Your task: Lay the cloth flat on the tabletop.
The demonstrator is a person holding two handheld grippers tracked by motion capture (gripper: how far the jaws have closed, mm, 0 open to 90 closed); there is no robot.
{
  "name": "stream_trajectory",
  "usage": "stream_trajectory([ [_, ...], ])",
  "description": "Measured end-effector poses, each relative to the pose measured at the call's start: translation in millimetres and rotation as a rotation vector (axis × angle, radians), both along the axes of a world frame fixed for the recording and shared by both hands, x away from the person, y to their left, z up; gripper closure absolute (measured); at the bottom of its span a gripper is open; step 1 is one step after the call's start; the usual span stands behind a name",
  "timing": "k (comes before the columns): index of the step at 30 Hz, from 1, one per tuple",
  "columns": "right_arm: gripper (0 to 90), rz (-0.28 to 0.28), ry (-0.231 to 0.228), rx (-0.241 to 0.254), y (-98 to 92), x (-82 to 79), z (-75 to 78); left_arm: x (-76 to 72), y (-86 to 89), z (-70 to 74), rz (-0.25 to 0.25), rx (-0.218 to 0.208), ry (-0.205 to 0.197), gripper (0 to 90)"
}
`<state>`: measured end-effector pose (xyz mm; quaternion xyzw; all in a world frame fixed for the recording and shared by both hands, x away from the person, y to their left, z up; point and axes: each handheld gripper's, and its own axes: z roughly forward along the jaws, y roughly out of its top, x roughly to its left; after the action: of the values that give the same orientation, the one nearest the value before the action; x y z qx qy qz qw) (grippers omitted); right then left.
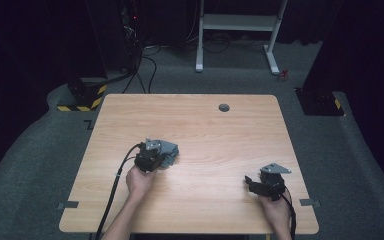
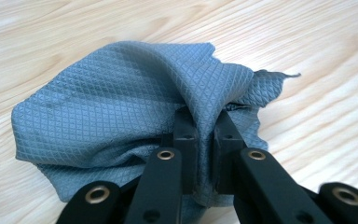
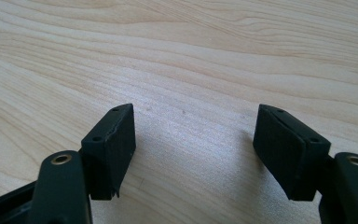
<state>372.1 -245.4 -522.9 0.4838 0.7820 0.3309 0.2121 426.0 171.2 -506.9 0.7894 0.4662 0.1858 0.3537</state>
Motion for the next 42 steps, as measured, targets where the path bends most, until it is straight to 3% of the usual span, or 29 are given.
stream_trajectory([
  [7,29.6,0.0,0.0,0.0,0.0,0.0,0.0,-2.0,-29.2,1.4,-0.081,-0.047,0.028,83.0],
  [10,29.6,0.0,0.0,0.001,-0.1,0.0,0.0,-2.6,-41.4,0.8,-0.115,-0.028,0.025,82.9],
  [13,29.6,0.0,0.0,0.001,0.0,0.0,0.0,-6.1,-62.7,-0.1,-0.152,-0.055,0.04,82.7],
  [16,29.5,0.0,0.0,0.0,0.0,0.0,0.0,-9.0,-76.1,-0.2,-0.184,-0.036,0.037,82.6],
  [22,29.4,0.006,-0.001,-0.002,0.2,0.0,0.0,-16.0,-98.5,-1.4,-0.23,-0.045,0.069,82.2],
  [31,29.7,0.005,-0.001,-0.001,0.4,-0.2,0.0,-22.8,-115.2,-3.9,-0.256,-0.048,0.082,80.1],
  [37,33.6,0.008,-0.006,-0.001,1.6,-1.6,0.2,-28.4,-112.8,0.4,-0.265,-0.044,0.081,64.6],
  [42,47.3,0.02,-0.015,0.006,6.5,-3.1,0.4,-37.1,-106.4,5.1,-0.272,-0.026,0.063,58.3],
])
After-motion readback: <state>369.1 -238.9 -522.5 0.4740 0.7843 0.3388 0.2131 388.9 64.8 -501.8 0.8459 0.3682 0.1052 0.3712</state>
